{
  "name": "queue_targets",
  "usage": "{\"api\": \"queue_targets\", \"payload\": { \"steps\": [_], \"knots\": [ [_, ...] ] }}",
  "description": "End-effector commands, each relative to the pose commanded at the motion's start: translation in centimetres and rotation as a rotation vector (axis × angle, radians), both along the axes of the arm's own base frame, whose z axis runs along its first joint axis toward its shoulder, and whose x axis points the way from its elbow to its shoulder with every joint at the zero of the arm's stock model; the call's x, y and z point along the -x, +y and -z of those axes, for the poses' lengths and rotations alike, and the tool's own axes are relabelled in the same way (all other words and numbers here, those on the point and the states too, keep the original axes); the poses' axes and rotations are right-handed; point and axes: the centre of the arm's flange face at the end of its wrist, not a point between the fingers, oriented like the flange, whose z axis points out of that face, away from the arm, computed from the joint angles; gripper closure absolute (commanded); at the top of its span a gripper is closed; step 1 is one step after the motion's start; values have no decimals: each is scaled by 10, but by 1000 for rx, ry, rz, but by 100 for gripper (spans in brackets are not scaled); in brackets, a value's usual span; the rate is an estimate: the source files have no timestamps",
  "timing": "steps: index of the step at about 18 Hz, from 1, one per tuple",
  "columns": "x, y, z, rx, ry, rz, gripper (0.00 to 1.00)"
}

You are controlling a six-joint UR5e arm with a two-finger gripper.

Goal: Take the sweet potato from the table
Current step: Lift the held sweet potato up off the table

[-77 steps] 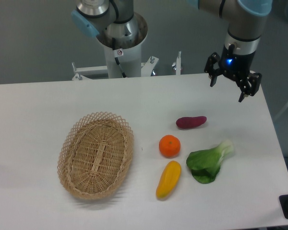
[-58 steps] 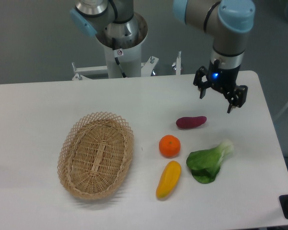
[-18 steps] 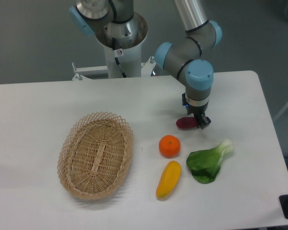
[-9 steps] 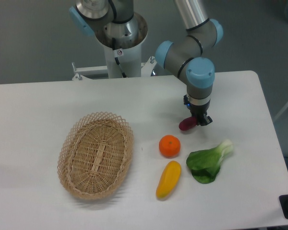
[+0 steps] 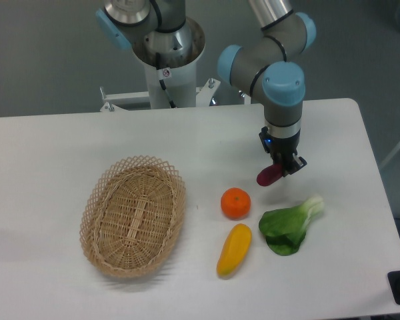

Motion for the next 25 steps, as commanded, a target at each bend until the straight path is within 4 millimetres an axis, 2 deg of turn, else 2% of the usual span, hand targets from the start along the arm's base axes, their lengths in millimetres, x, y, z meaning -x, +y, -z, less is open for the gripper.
{"api": "queue_targets", "payload": {
  "steps": [5, 8, 16, 25],
  "knots": [
    [-20, 18, -41, -182, -34, -80, 69],
    [-21, 22, -64, -263, -49, -147, 69],
    [-14, 24, -79, -285, -31, -158, 69],
    [-13, 27, -86, -300, -26, -170, 69]
  ]
}}
